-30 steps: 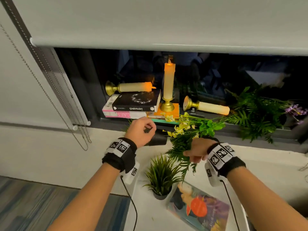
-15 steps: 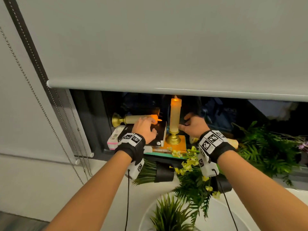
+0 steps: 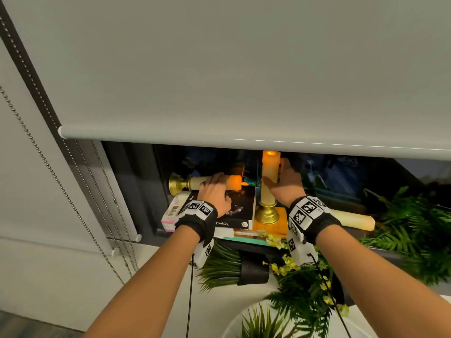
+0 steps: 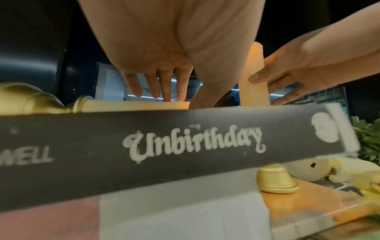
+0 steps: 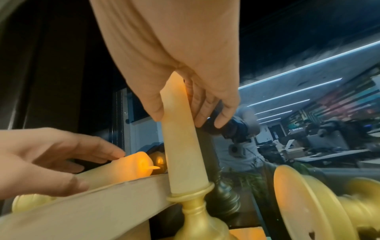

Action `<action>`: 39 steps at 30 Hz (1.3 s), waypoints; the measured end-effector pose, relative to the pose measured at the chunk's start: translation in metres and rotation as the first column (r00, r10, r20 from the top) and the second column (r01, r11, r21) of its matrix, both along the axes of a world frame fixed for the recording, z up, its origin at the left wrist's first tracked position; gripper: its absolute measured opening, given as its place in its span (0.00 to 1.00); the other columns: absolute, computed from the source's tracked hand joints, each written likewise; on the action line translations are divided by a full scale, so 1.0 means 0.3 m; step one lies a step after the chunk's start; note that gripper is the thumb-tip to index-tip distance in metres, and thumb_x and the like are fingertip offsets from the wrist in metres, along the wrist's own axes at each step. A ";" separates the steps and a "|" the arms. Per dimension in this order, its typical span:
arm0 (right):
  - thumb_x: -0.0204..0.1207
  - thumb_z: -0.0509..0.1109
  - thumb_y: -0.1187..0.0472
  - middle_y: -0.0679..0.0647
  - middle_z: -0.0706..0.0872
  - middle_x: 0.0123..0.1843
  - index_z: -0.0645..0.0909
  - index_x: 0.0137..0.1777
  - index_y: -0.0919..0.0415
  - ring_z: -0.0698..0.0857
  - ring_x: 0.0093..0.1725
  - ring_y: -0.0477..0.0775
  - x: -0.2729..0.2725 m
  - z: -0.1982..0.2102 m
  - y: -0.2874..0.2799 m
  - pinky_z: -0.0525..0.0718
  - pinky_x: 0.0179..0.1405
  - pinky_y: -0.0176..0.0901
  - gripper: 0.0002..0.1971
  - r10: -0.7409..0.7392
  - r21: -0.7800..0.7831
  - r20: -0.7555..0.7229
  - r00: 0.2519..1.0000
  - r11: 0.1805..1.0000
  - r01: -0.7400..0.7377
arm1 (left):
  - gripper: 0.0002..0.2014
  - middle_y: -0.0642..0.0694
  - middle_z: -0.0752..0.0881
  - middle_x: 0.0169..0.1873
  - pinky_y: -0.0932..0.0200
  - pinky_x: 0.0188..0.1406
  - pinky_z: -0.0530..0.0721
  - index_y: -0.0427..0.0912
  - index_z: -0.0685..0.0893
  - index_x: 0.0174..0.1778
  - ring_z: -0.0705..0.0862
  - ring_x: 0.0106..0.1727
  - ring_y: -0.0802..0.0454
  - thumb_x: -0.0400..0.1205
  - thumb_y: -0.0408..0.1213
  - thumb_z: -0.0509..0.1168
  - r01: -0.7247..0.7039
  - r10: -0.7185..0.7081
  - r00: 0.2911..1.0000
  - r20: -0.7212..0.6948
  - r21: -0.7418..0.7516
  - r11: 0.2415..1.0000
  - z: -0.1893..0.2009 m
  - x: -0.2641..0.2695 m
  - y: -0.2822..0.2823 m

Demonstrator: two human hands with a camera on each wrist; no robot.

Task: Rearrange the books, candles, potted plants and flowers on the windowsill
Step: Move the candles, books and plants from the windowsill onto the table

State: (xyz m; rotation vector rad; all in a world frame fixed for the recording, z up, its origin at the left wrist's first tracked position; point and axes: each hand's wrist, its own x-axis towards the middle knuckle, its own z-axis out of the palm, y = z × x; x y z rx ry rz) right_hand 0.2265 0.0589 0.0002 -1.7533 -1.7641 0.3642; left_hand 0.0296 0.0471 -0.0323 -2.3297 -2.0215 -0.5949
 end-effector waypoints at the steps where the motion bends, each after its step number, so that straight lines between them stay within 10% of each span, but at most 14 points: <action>1: 0.75 0.71 0.50 0.62 0.84 0.59 0.63 0.70 0.61 0.85 0.55 0.66 0.001 -0.004 -0.003 0.86 0.54 0.59 0.30 -0.001 0.012 -0.023 1.000 1.000 0.002 | 0.29 0.45 0.67 0.76 0.47 0.75 0.64 0.47 0.66 0.76 0.65 0.77 0.44 0.78 0.36 0.65 -0.002 0.002 1.000 -0.013 -0.003 1.000 -0.004 0.005 0.012; 12: 0.77 0.69 0.52 0.63 0.70 0.71 0.65 0.72 0.62 0.74 0.64 0.60 0.054 0.032 -0.117 0.68 0.51 0.37 0.28 0.048 0.192 -0.164 0.985 0.981 -0.016 | 0.25 0.40 0.71 0.67 0.49 0.69 0.69 0.42 0.73 0.69 0.72 0.67 0.41 0.75 0.31 0.68 -0.075 0.094 0.971 -0.221 0.092 0.993 -0.020 0.048 0.046; 18: 0.74 0.69 0.47 0.61 0.78 0.55 0.71 0.61 0.61 0.79 0.52 0.57 0.082 0.014 -0.168 0.81 0.48 0.49 0.23 0.139 0.172 -0.206 0.969 0.980 -0.104 | 0.33 0.41 0.76 0.67 0.46 0.75 0.65 0.42 0.68 0.73 0.72 0.71 0.42 0.72 0.29 0.71 -0.058 0.075 0.967 -0.243 0.076 0.995 0.019 0.034 -0.007; 21: 0.77 0.68 0.49 0.59 0.83 0.43 0.75 0.51 0.61 0.83 0.42 0.55 0.087 -0.001 -0.218 0.84 0.39 0.46 0.15 0.178 0.110 -0.243 0.954 0.982 -0.155 | 0.36 0.42 0.77 0.66 0.47 0.78 0.61 0.43 0.65 0.75 0.75 0.69 0.43 0.72 0.28 0.71 -0.069 0.094 0.979 -0.183 0.139 0.988 0.046 0.022 -0.053; 25: 0.77 0.69 0.50 0.51 0.82 0.47 0.71 0.62 0.59 0.83 0.41 0.48 0.086 -0.036 -0.293 0.76 0.32 0.30 0.19 0.188 0.108 -0.219 0.957 0.980 -0.168 | 0.35 0.40 0.77 0.64 0.47 0.73 0.69 0.41 0.65 0.76 0.76 0.66 0.40 0.72 0.26 0.70 -0.087 0.097 0.994 -0.042 0.201 0.976 0.082 -0.009 -0.131; 39: 0.77 0.70 0.50 0.39 0.77 0.46 0.71 0.65 0.57 0.79 0.44 0.36 0.068 -0.037 -0.585 0.74 0.33 0.27 0.21 0.331 0.194 -0.255 0.909 0.938 -0.288 | 0.27 0.37 0.77 0.62 0.47 0.55 0.72 0.37 0.68 0.72 0.74 0.60 0.37 0.76 0.26 0.65 -0.172 0.112 0.972 0.207 0.297 0.939 0.139 -0.094 -0.458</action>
